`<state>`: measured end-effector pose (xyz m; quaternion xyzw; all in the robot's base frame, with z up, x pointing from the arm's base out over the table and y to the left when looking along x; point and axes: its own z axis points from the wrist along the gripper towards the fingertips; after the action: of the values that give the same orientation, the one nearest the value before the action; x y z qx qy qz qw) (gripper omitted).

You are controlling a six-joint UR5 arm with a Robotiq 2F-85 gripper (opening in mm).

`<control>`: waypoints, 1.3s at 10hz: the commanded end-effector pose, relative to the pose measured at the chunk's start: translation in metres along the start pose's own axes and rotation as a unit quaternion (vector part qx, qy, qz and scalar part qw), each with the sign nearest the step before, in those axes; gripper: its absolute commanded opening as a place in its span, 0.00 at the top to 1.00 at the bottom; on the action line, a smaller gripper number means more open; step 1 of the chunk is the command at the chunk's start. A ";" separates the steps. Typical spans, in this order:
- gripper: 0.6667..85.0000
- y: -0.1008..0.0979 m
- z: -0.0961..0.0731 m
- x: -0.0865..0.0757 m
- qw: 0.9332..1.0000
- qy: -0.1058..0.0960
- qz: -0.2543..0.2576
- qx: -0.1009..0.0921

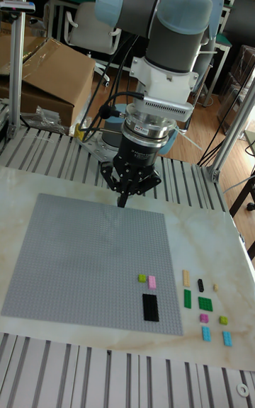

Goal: Stack small Lego blocks randomly, one at a time

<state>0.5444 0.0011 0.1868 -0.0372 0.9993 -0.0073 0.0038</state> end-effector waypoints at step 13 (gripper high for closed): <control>0.99 0.065 0.028 -0.031 0.999 -0.009 -0.046 -0.003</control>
<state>0.5742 0.0632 0.1619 -0.0597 0.9978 0.0064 0.0264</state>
